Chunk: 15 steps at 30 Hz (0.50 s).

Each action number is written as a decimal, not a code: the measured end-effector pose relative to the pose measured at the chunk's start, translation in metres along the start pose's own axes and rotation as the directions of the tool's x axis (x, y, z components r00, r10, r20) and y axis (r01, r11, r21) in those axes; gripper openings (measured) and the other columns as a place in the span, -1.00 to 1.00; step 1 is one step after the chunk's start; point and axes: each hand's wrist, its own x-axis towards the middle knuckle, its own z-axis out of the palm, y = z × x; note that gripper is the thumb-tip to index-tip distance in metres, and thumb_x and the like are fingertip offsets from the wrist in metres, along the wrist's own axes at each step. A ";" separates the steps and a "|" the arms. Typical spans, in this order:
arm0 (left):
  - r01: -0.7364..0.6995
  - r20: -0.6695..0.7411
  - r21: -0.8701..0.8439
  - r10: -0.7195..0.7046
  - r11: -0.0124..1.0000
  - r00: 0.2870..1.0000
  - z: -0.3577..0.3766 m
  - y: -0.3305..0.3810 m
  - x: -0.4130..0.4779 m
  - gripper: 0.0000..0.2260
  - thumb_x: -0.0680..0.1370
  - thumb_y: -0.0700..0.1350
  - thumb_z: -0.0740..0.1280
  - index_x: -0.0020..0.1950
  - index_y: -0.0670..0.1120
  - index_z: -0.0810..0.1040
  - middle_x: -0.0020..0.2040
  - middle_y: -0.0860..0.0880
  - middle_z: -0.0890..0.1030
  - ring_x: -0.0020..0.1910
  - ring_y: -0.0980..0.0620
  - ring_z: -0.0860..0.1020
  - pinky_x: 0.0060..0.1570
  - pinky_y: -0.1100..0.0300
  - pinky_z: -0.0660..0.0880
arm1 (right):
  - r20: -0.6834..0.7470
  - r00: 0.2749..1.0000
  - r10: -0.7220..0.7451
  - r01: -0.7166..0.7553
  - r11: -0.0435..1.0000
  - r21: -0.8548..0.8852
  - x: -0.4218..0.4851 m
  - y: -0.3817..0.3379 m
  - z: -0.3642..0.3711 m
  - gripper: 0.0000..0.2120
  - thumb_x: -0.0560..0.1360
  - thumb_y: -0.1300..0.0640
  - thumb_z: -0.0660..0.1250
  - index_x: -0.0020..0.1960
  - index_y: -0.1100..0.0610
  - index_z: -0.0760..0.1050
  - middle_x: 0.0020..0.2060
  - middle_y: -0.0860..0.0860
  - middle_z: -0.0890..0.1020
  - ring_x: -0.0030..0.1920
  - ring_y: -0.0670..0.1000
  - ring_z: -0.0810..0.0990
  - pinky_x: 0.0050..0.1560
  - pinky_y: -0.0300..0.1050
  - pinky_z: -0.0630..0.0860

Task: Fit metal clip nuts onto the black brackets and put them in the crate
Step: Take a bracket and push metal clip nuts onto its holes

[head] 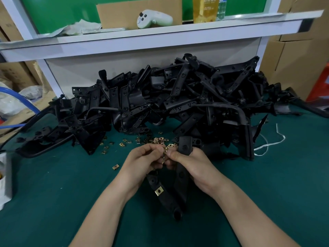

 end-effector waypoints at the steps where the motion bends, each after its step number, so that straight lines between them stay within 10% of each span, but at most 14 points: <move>1: 0.009 -0.018 -0.016 -0.009 1.000 1.000 -0.002 0.001 0.001 -0.87 0.61 -0.22 0.34 0.05 -0.20 0.68 -0.21 -0.06 0.64 -0.24 0.10 0.59 -0.20 0.26 0.58 | -0.004 1.000 0.004 -0.004 1.000 -0.006 -0.001 -0.001 0.000 -0.89 0.57 0.19 0.41 0.00 0.22 0.68 -0.17 0.10 0.70 -0.15 -0.01 0.67 -0.05 -0.17 0.60; 6: -0.096 -0.256 -0.062 0.077 0.993 0.964 -0.026 0.008 0.004 -0.88 0.64 -0.24 0.32 0.03 -0.20 0.66 -0.25 -0.01 0.60 -0.27 0.11 0.57 -0.22 0.26 0.58 | -0.208 0.977 -0.046 0.058 0.997 0.053 -0.001 -0.012 -0.014 -0.87 0.57 0.25 0.39 -0.13 0.16 0.67 -0.25 0.06 0.68 -0.23 -0.02 0.64 -0.11 -0.19 0.62; 15: -0.179 -0.225 -0.095 0.154 0.979 0.962 -0.002 -0.003 0.004 -0.82 0.63 -0.20 0.34 0.01 -0.02 0.73 -0.26 0.04 0.62 -0.24 0.14 0.59 -0.15 0.27 0.59 | -0.260 0.961 0.091 0.026 0.911 0.412 0.003 -0.013 -0.009 -0.93 0.57 0.31 0.37 0.02 0.19 0.59 -0.19 0.11 0.71 -0.26 -0.02 0.69 -0.20 -0.15 0.65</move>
